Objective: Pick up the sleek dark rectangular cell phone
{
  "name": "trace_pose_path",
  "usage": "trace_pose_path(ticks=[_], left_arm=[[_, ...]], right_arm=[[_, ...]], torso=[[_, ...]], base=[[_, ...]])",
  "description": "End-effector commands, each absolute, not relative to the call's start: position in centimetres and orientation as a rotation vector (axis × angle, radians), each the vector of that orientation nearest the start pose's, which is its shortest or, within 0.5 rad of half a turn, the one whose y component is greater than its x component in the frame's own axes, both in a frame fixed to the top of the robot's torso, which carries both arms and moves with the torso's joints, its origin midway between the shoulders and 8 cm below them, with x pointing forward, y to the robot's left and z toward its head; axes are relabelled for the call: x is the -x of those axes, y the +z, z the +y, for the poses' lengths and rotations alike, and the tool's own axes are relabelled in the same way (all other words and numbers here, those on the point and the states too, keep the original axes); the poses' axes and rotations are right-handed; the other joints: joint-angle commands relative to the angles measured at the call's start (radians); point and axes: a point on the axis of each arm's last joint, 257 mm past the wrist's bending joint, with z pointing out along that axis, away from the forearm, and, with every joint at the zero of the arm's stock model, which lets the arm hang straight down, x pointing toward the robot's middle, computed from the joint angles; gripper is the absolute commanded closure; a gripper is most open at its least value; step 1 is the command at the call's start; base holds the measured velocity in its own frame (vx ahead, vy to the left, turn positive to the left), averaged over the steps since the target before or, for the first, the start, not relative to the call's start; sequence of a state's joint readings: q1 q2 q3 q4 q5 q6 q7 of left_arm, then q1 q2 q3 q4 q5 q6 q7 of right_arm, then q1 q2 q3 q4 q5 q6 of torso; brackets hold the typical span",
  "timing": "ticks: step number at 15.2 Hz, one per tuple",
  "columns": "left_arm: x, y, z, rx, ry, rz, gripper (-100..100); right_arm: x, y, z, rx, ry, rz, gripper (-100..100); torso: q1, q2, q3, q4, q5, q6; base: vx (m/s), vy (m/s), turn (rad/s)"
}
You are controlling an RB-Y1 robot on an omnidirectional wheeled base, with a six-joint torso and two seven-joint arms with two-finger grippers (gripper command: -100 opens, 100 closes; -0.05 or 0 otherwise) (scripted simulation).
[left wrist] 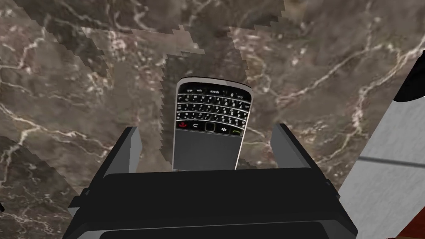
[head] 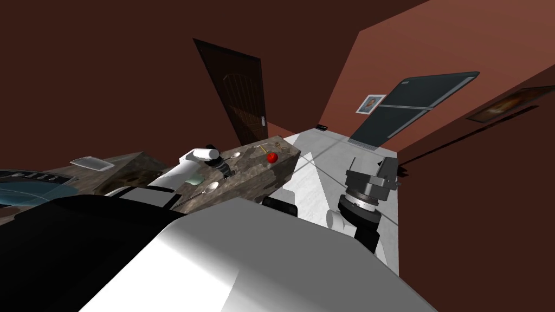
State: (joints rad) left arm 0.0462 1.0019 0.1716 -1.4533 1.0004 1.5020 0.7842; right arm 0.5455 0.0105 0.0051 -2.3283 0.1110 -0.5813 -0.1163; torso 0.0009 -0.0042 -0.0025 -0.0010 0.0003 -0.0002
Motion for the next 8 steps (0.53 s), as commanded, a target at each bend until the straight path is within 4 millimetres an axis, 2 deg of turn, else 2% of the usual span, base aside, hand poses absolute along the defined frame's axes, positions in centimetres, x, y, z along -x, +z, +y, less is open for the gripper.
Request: trace_pose_path(ticks=[1,4,5,6,8], left_arm=[[-28.4,-32.9,53.6,2.999,-0.11,0.863,-100],[-26.6,-33.4,53.3,3.066,-0.028,0.815,-100],[-27.3,-33.2,53.4,3.042,-0.059,0.833,-100],[-26.8,-34.7,53.5,3.049,-0.053,0.823,-100],[-26.6,-35.6,53.5,3.05,-0.053,0.821,-100]], right_arm=[[-32.0,4.5,-26.3,-0.564,1.353,0.588,0],[-32.0,4.5,-26.3,-0.564,1.353,0.588,0],[-32.0,4.5,-26.3,-0.564,1.353,0.588,0],[-32.0,4.5,-26.3,-0.564,1.353,0.588,0],[-32.0,4.5,-26.3,-0.564,1.353,0.588,0]], torso=[[0.0,0.0,0.0,0.0,0.0,0.0],[0.0,0.0,0.0,0.0,0.0,0.0],[0.0,0.002,0.001,0.0,0.0,0.0],[-0.001,0.003,0.002,0.001,0.0,0.0],[-0.001,0.004,0.002,0.001,0.0,0.0]], base=[[0.054,0.012,-0.013],[0.036,0.014,-0.013],[0.0,0.0,0.0],[0.002,-0.002,-0.018],[0.006,-0.004,-0.025]])
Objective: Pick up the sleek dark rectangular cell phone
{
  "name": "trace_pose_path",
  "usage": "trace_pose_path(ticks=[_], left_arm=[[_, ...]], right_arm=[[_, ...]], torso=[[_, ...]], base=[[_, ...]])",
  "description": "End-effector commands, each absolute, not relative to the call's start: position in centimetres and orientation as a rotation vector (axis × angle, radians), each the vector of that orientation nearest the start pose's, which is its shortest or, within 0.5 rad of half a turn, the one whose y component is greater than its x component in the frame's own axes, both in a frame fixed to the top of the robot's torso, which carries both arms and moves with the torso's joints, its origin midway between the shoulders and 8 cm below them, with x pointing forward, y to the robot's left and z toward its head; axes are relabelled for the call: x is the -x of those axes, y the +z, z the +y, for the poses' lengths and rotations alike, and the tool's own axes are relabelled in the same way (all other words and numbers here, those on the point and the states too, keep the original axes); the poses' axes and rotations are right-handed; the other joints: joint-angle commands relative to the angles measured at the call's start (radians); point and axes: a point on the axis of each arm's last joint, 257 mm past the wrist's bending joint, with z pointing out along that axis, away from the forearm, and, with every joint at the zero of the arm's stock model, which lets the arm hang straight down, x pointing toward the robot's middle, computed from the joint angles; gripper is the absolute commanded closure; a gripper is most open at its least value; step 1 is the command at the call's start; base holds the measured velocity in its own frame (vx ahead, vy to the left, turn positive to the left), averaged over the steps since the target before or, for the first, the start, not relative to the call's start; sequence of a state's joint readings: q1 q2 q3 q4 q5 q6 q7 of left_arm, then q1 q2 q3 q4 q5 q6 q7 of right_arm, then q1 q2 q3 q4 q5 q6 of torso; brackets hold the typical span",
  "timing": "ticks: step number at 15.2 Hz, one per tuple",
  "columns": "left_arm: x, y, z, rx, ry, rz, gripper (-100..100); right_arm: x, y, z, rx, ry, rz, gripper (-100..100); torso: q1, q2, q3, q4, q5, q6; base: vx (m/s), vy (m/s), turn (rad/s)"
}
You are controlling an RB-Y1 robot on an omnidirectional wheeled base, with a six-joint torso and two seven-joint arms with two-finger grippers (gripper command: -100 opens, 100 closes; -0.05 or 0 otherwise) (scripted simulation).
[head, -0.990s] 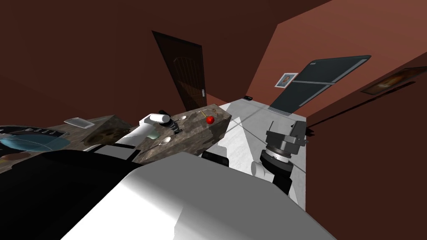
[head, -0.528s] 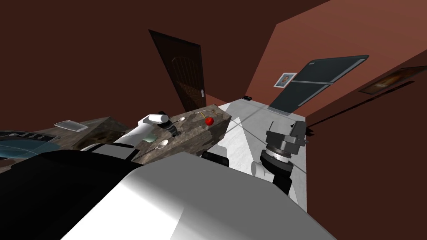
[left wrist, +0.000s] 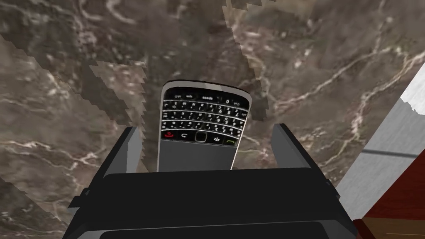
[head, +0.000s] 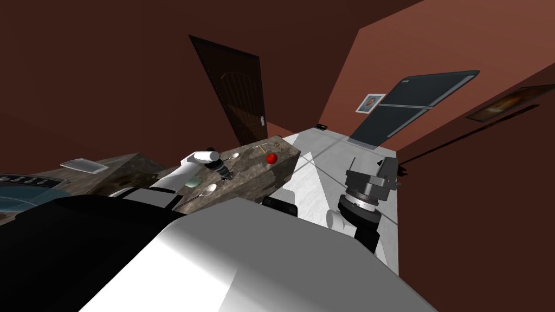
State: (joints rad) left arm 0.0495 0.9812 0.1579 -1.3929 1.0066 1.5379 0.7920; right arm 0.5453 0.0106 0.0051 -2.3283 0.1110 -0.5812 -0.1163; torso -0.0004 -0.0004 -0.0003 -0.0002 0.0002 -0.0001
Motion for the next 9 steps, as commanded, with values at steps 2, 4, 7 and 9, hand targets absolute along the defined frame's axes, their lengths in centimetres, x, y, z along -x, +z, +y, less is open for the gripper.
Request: trace_pose_path(ticks=[2,4,7,9], left_arm=[[-26.8,-35.0,53.4,3.05,-0.052,0.822,100],[-26.8,-35.0,53.5,3.048,-0.053,0.824,100],[-27.0,-33.7,53.4,3.049,-0.051,0.826,100],[-27.1,-34.0,53.4,3.047,-0.055,0.829,100]], right_arm=[[-32.0,4.5,-26.3,-0.564,1.353,0.588,0],[-32.0,4.5,-26.3,-0.564,1.353,0.588,0],[-32.0,4.5,-26.3,-0.564,1.353,0.588,0],[-32.0,4.5,-26.3,-0.564,1.353,0.588,0]], torso=[[0.0,0.0,0.0,0.0,0.0,0.0],[0.0,0.001,0.0,0.0,0.0,0.0],[0.0,0.001,0.0,0.0,0.0,-0.001],[0.0,0.001,0.001,0.001,-0.001,-0.001]], base=[[0.0,0.0,0.0],[0.0,0.0,0.0],[-0.001,0.0,0.01],[-0.005,0.003,0.026]])
